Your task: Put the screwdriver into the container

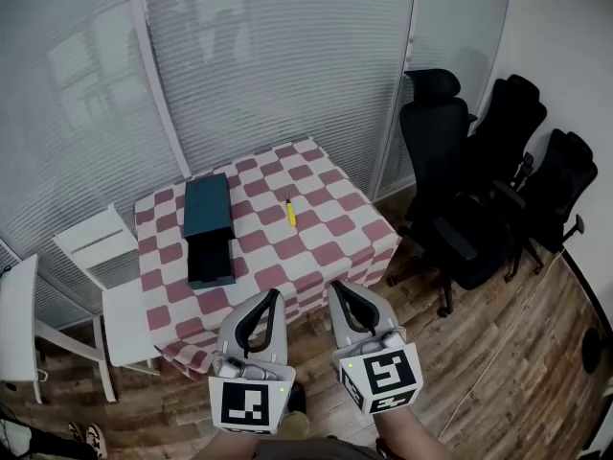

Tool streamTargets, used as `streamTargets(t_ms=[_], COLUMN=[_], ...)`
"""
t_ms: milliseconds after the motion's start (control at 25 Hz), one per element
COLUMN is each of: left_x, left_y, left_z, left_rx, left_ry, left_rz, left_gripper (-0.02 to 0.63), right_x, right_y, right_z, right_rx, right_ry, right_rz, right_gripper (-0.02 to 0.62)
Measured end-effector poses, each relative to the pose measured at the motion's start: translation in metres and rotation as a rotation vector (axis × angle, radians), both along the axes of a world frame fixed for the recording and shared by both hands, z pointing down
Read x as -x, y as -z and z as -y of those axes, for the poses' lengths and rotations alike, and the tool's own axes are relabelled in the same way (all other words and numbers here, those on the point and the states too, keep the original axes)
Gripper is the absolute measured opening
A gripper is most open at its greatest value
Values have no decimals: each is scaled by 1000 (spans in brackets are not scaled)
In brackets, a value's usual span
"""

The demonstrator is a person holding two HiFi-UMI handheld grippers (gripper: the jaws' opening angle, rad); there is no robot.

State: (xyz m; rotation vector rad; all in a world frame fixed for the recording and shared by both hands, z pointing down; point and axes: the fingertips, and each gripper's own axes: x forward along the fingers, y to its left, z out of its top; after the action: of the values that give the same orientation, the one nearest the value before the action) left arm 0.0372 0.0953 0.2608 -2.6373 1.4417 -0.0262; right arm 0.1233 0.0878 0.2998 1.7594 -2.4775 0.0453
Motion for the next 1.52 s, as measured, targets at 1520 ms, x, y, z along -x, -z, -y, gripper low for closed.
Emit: streamTargets(t_ms=[1520], left_x=[-40], left_y=[-28], left_z=[247], left_rx=[67], left_ry=[46], left_rz=[74], left_gripper=[0], right_x=[-44], right_y=[-26], right_z=[257], right_rx=[57], right_ry=[35], right_rz=[39], right_gripper=[26])
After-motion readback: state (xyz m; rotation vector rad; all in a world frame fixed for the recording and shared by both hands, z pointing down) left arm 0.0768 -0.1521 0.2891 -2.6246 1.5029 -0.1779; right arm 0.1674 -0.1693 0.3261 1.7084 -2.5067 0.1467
